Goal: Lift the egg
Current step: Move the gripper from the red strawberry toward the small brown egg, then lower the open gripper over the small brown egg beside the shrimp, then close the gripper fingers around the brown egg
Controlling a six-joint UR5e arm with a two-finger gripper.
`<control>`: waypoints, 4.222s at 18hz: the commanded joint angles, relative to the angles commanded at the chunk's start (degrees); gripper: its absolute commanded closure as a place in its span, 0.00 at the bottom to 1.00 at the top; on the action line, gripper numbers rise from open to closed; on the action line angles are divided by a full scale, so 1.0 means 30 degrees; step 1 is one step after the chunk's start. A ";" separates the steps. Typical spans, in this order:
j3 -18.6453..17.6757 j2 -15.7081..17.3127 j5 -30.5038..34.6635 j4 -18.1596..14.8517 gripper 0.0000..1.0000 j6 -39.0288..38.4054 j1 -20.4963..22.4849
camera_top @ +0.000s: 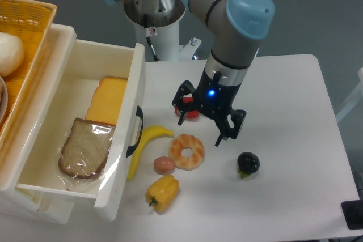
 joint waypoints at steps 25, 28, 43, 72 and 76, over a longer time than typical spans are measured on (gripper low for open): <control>-0.1615 -0.2930 0.3574 0.2232 0.00 0.9433 -0.1932; -0.1615 -0.2930 0.4479 0.2203 0.00 0.9492 -0.2458; -0.2434 -0.3546 0.5566 0.2144 0.00 1.0105 -0.3633; -0.2348 -0.4629 0.5479 0.2203 0.00 0.9902 -0.3750; -0.2230 -0.4834 0.5479 0.2203 0.00 0.9873 -0.3779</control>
